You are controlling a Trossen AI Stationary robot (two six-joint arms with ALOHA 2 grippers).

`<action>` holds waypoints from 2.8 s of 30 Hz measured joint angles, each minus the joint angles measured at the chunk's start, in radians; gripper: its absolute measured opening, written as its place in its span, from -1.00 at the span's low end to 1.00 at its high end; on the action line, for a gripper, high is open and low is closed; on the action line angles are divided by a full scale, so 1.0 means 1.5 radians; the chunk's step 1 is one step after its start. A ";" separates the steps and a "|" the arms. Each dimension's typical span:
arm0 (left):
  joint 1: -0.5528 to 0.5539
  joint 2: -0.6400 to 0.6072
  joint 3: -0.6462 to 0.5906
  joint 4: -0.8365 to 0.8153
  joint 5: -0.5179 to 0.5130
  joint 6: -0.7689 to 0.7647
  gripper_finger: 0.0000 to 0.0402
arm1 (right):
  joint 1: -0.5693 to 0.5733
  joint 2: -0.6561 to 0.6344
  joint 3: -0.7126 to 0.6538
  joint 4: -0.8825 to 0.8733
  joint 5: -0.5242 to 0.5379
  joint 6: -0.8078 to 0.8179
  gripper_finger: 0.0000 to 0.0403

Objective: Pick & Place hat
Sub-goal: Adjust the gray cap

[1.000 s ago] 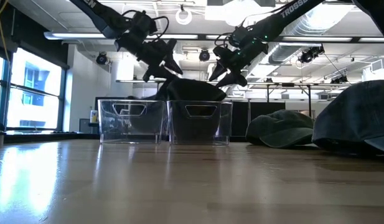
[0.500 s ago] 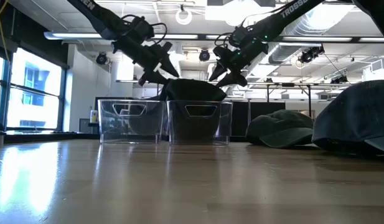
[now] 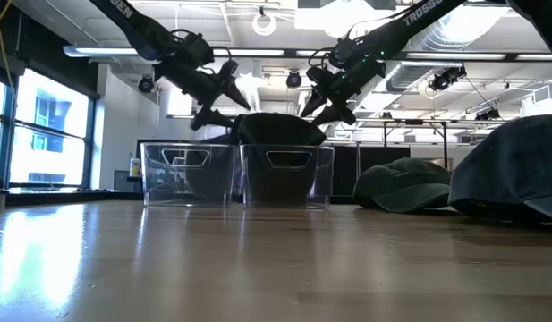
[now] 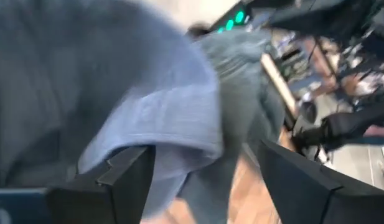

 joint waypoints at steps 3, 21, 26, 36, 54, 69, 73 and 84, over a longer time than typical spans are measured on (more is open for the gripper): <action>-0.001 0.000 0.000 -0.046 -0.014 0.010 0.22 | 0.000 0.000 0.000 0.000 0.000 0.000 -0.01; 0.000 0.001 0.039 -0.118 0.078 0.037 0.51 | 0.000 0.000 0.000 0.000 0.003 -0.003 -0.01; 0.000 0.001 0.039 -0.168 0.118 0.021 0.50 | 0.000 0.000 0.000 0.000 0.003 -0.003 -0.01; 0.009 0.001 0.057 -0.225 0.164 0.012 -0.21 | 0.000 0.000 0.000 -0.007 0.003 -0.003 -0.01; 0.030 0.007 0.260 -0.359 -0.227 0.361 -0.30 | 0.000 0.000 0.000 -0.024 0.003 -0.015 -0.01; 0.071 0.135 0.259 -0.345 -0.388 0.257 0.44 | 0.000 0.000 0.000 -0.043 -0.018 -0.014 -0.01; 0.092 0.147 0.260 -0.341 -0.259 0.252 0.28 | 0.000 0.000 0.000 -0.060 -0.018 -0.015 -0.01; 0.104 0.154 0.258 -0.373 -0.219 0.199 -0.68 | 0.000 0.000 0.000 -0.061 -0.014 -0.015 -0.01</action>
